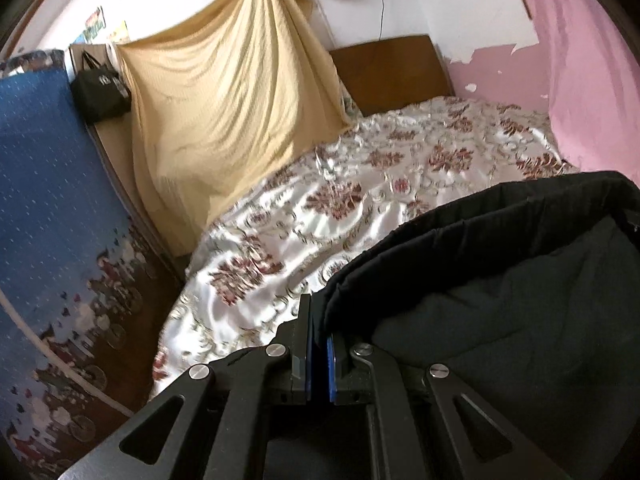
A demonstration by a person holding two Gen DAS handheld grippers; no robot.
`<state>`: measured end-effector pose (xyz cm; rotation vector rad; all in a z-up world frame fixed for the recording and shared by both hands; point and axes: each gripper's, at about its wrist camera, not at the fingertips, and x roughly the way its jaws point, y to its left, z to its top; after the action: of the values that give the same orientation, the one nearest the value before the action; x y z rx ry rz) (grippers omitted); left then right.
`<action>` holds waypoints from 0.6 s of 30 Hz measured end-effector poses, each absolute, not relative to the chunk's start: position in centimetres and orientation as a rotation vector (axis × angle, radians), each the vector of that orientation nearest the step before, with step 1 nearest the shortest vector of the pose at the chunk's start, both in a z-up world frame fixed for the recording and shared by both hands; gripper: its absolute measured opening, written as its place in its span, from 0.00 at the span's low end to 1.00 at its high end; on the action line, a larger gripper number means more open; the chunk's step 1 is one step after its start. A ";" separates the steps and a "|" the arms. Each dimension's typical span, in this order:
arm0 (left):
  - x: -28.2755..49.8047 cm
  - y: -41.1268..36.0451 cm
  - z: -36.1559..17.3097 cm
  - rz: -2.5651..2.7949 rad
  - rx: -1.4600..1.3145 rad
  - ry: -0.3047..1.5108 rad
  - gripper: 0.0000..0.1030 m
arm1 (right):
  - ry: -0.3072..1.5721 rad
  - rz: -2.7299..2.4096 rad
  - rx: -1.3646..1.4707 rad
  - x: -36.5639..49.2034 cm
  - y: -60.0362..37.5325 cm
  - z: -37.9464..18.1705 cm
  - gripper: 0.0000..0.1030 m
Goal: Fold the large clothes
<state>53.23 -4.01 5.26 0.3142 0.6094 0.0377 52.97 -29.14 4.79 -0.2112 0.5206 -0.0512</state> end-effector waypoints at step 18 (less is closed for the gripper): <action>56.8 -2.2 2.0 0.001 0.092 0.722 0.40 | 0.623 -0.045 -0.215 56.0 -29.2 0.0 0.12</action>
<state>56.84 -2.19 1.99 0.0918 0.7215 0.0008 55.95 -29.23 -0.01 -0.2149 0.6226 -0.0450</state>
